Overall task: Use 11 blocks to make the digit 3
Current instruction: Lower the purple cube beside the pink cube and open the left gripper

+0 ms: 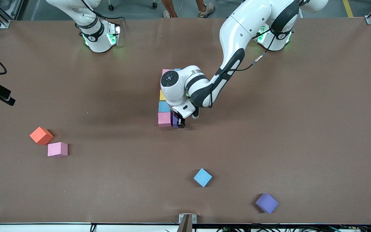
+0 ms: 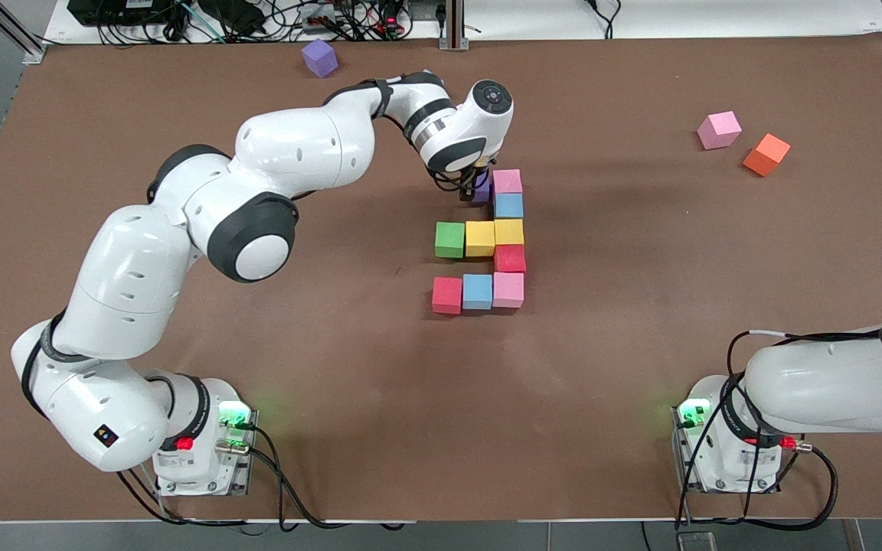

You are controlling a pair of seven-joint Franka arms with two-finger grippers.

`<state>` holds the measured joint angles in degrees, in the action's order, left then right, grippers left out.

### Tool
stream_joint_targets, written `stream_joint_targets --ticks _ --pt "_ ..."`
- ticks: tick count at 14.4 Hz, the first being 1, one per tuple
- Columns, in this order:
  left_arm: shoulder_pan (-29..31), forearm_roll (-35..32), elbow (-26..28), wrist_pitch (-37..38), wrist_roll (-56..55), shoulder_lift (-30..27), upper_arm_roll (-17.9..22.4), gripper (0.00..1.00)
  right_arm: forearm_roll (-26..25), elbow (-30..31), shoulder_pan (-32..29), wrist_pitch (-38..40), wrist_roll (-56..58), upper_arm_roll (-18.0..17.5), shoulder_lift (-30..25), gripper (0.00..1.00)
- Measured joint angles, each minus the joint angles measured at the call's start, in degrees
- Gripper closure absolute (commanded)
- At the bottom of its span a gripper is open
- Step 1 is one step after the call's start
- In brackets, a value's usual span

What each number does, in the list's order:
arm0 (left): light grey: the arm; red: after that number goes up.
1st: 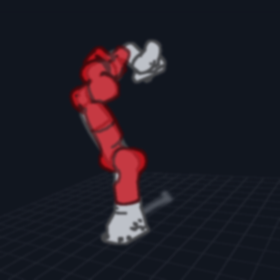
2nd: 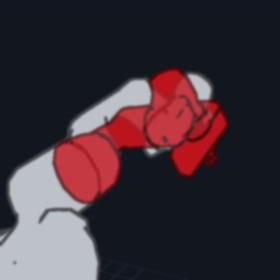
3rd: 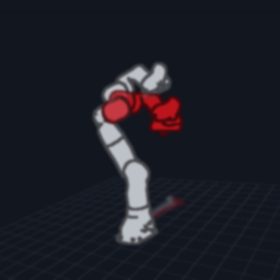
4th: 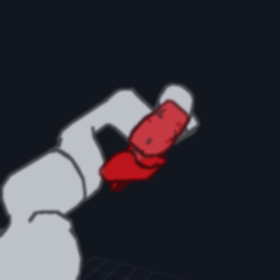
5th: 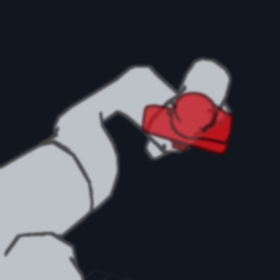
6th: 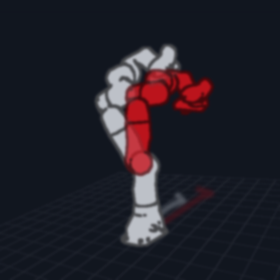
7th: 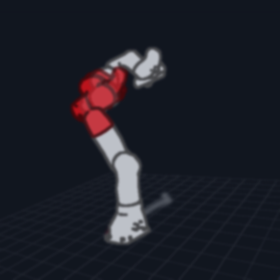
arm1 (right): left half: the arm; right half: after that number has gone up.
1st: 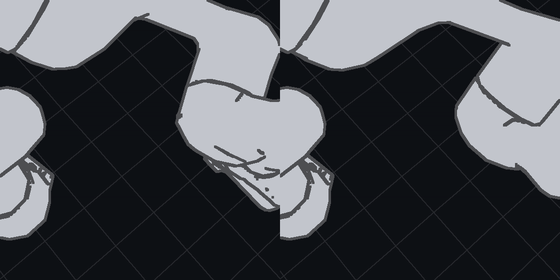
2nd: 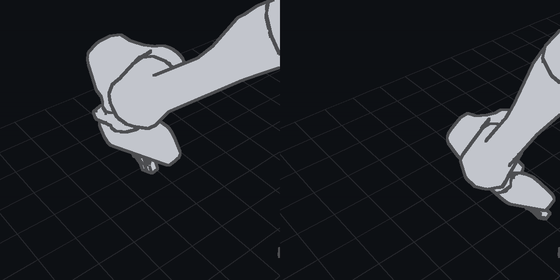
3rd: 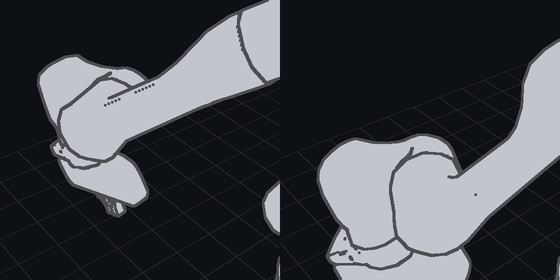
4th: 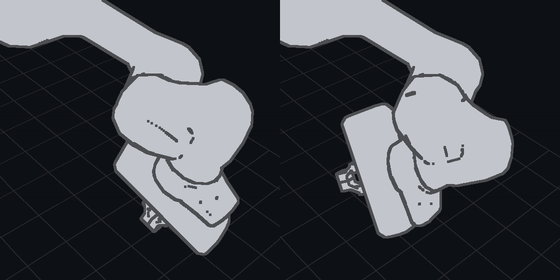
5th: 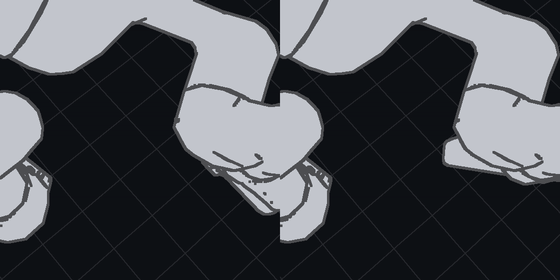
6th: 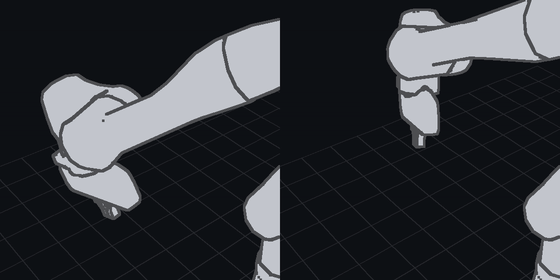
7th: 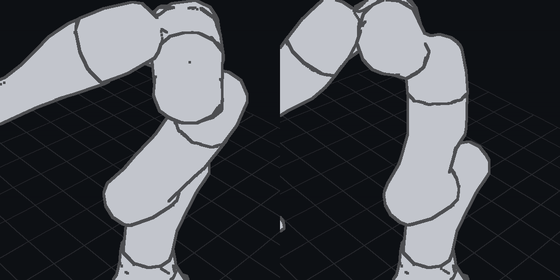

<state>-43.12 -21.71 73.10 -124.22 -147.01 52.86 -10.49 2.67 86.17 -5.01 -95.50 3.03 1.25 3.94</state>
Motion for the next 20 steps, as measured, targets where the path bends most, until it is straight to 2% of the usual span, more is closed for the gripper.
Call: stream_joint_targets --ticks 7,9,10,13,17,20 --pt "-1.17 0.0 -0.02 -0.21 0.0 0.04 0.17 0.76 -0.05 -0.04 -0.01 0.0 0.0 0.0 0.0 0.0" --pt "-1.21 0.0 -0.02 -0.21 0.0 0.05 0.22 0.53 -0.06 -0.04 -0.01 0.0 0.0 0.0 0.0 0.0" --pt "-1.21 0.0 -0.02 -0.21 0.01 0.06 0.23 0.25 -0.06 -0.04 -0.01 0.0 0.0 0.0 0.0 0.0" --pt "-1.21 0.0 -0.02 -0.24 0.21 0.27 0.27 0.0 -0.06 -0.04 -0.01 0.0 0.0 0.0 0.0 0.0" --pt "-1.19 0.0 -1.06 -0.05 0.23 0.01 0.26 0.0 -0.07 -0.04 -0.01 0.0 0.0 0.0 0.0 0.0" --pt "-0.83 0.0 -2.38 2.77 3.49 -3.17 0.29 0.0 -0.07 -0.03 -0.01 0.0 0.0 -0.01 0.0 0.0"
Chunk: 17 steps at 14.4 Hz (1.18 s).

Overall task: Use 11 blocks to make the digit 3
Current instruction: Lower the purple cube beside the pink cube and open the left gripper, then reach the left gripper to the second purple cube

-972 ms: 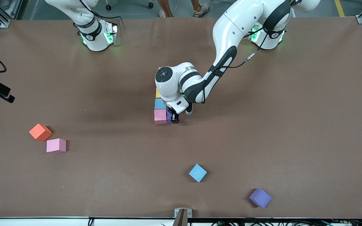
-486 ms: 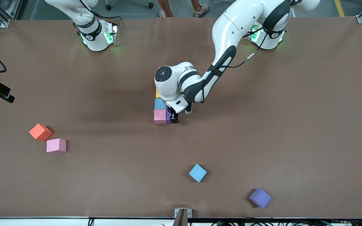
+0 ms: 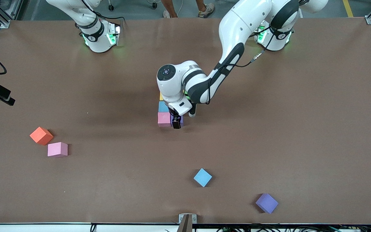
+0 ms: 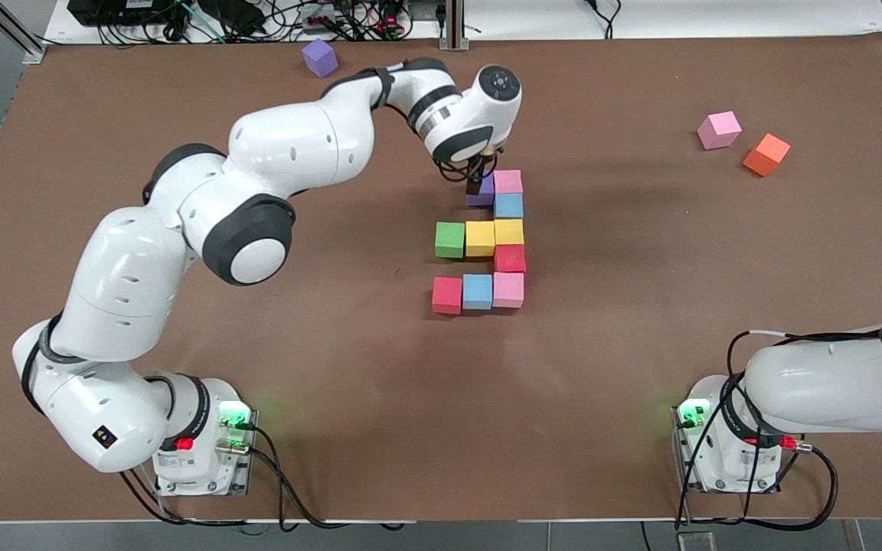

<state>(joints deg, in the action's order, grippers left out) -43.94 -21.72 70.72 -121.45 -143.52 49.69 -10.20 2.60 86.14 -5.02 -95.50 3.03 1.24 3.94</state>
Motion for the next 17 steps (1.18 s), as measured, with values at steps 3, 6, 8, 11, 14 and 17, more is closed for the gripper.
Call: stream_joint_targets --ticks 3,6,8,11,14,17 --pt "2.1 -0.02 -0.1 2.22 8.26 -3.86 0.42 0.0 0.0 0.0 0.0 0.06 0.0 -0.02 0.0 0.0" --pt "8.36 -0.03 -0.07 2.48 18.53 -4.88 0.74 0.0 0.0 0.0 0.01 0.12 0.08 -0.23 0.0 0.0" --pt "13.41 -0.03 -0.04 2.42 25.27 -4.88 0.76 0.0 0.0 0.0 0.05 0.13 0.09 -0.61 0.0 0.0" --pt "20.35 -0.03 -0.01 2.03 34.52 -4.87 0.73 0.0 0.0 0.0 0.07 0.13 0.09 -0.78 0.0 0.0" --pt "26.63 -0.03 0.32 -1.0 44.22 -4.74 0.74 0.0 0.0 0.0 0.05 0.13 0.09 -0.75 0.0 0.0" --pt "32.12 -0.04 0.72 -7.0 54.03 -4.09 0.63 0.0 0.0 0.0 0.04 0.13 0.1 -0.73 0.0 0.0"
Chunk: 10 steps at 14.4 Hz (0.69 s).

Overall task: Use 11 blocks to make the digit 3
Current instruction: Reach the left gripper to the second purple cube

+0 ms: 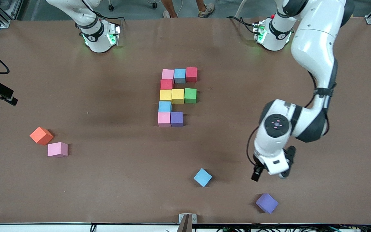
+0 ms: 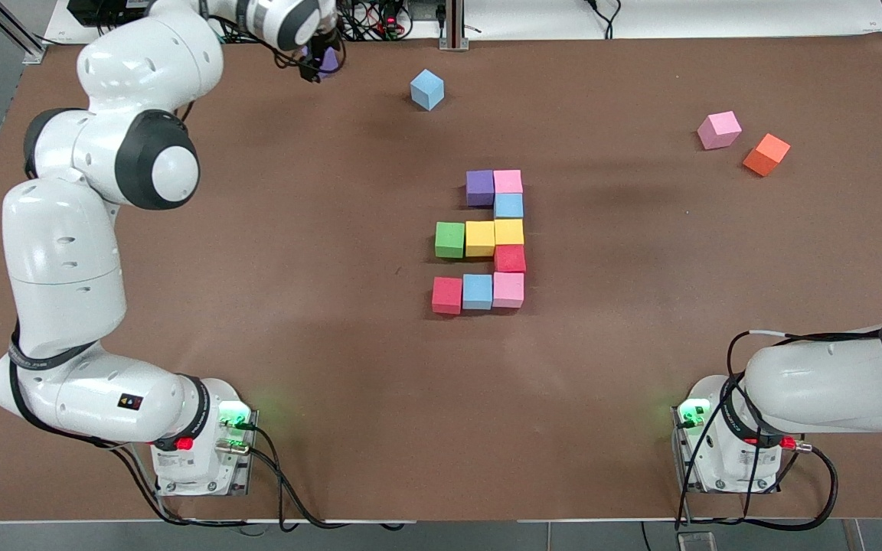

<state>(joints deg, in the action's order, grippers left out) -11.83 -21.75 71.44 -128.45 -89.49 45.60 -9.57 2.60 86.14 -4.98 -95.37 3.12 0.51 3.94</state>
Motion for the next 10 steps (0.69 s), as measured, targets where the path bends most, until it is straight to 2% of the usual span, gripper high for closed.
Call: stream_joint_targets --ticks 3,7,10 --pt "3.08 0.0 0.36 -7.66 7.85 1.98 -0.04 0.0 0.0 0.0 0.0 0.0 0.0 0.0 0.0 0.0" --pt "5.38 -0.01 0.52 -13.48 21.92 5.0 0.0 0.0 0.0 0.01 0.0 0.0 0.0 0.0 0.0 0.0" --pt "6.2 -0.01 0.56 -19.74 25.06 7.53 0.32 0.0 0.0 0.02 0.0 0.0 0.0 -0.01 0.0 0.0"
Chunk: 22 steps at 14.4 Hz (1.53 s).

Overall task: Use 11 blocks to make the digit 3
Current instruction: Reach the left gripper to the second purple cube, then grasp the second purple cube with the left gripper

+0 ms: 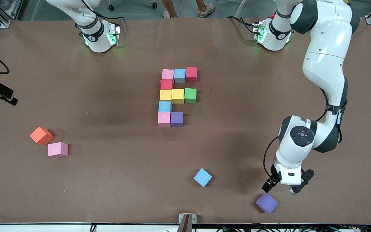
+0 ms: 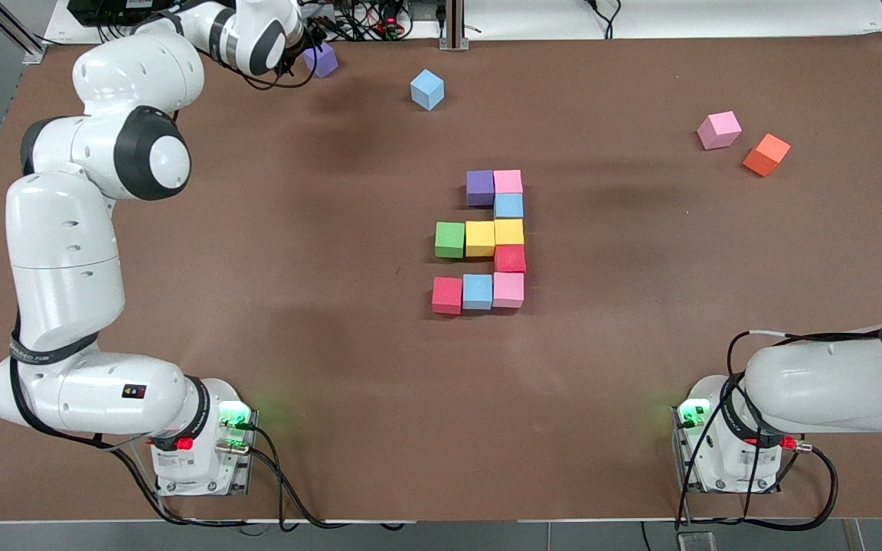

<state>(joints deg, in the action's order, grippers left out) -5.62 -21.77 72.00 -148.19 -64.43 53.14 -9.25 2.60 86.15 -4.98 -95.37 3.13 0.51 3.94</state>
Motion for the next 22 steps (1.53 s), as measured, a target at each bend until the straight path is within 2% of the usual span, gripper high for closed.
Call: stream_joint_targets --ticks 5,12,17,22 --pt "0.19 0.0 -0.25 -9.23 0.16 3.94 1.63 0.0 0.0 0.02 0.01 -0.05 0.0 -0.03 0.01 0.0" --pt "0.61 0.0 -8.57 -11.59 0.14 9.73 2.08 0.0 0.0 0.08 0.01 -0.06 0.01 -0.03 0.07 0.0" --pt "1.1 0.29 -9.01 -16.89 -0.08 10.93 2.01 0.0 0.0 0.1 0.01 -0.06 0.01 -0.03 0.33 0.0" --pt "1.0 0.33 -9.12 -18.28 -0.08 12.5 1.87 0.0 0.0 0.1 0.01 -0.06 0.02 -0.03 0.33 0.0"
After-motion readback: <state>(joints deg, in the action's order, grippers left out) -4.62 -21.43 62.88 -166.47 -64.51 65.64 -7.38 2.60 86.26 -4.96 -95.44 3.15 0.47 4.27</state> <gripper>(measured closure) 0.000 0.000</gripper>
